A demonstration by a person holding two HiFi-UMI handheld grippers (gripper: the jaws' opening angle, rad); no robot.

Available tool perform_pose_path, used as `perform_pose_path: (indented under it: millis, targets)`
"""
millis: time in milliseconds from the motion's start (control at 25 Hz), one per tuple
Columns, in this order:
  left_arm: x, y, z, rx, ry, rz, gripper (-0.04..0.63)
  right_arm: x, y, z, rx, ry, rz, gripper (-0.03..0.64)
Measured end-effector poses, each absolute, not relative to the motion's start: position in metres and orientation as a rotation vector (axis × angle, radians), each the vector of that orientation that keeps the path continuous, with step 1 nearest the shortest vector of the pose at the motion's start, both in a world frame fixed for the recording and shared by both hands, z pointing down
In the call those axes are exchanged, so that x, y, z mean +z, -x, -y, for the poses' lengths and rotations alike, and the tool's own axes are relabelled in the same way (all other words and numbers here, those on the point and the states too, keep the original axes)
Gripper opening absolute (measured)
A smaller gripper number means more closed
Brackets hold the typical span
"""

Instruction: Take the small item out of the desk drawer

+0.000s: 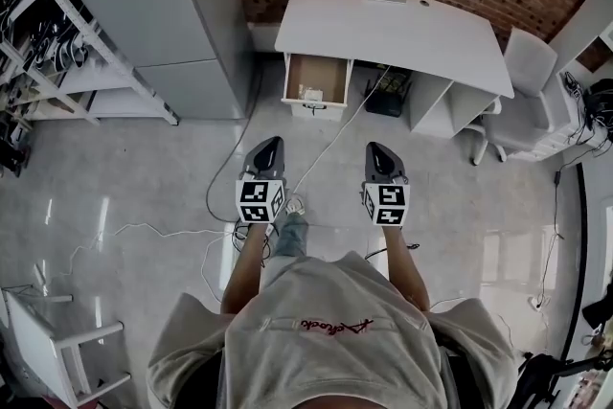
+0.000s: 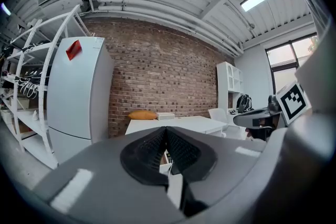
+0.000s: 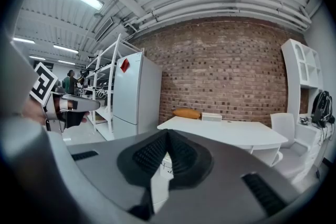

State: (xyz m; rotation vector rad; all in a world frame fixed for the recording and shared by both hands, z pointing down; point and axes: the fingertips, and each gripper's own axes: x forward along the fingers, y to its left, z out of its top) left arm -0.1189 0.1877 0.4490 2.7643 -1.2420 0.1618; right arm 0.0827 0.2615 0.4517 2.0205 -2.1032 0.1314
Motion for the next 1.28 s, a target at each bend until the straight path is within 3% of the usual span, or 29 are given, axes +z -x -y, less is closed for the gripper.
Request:
perform_pose_path:
  millis: [680,1280]
  targets:
    - [0.430,0.101,0.018,0.136,-2.809,1.165,0.009,0.433,-0.091,-0.061,0.112,-2.059,2.060,0.011]
    - [0.431,0.092,0.136,0.125,-2.834,1.106,0.008,0.432,-0.095,0.049,0.098,-2.084,2.015,0.011]
